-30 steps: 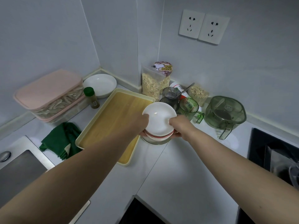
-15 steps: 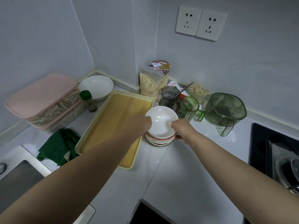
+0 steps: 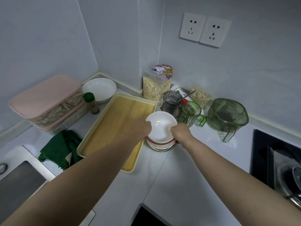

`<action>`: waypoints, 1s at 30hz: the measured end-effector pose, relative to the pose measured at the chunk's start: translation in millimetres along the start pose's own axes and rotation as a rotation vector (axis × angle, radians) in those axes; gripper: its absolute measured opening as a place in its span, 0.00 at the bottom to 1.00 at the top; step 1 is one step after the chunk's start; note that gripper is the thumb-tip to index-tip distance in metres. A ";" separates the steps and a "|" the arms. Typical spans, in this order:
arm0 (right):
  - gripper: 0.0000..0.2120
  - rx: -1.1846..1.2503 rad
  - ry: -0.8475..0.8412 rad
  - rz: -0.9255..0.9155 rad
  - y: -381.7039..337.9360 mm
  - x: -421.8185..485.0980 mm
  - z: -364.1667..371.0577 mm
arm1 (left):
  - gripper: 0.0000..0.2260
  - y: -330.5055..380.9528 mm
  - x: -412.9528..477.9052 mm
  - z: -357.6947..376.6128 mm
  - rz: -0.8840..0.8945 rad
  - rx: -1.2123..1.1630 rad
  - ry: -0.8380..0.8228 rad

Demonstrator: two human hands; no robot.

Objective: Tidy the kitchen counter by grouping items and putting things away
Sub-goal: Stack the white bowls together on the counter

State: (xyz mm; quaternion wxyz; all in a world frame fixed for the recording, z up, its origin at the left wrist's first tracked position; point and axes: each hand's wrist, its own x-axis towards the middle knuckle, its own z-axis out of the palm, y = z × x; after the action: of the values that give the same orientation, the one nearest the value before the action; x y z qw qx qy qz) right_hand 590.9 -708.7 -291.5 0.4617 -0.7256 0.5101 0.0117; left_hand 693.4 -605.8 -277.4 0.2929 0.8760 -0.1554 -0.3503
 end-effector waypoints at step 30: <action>0.22 -0.653 0.135 -0.585 -76.9 -8.1 15.5 | 0.07 -36.6 -1.5 -69.8 0.245 -0.074 0.216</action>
State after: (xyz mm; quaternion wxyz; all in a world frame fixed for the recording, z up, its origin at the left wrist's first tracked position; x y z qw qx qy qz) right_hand 651.8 -688.1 -245.9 0.1578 -0.9464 0.2816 -0.0064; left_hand 744.0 -548.3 -258.8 0.3805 0.8716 -0.2157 -0.2214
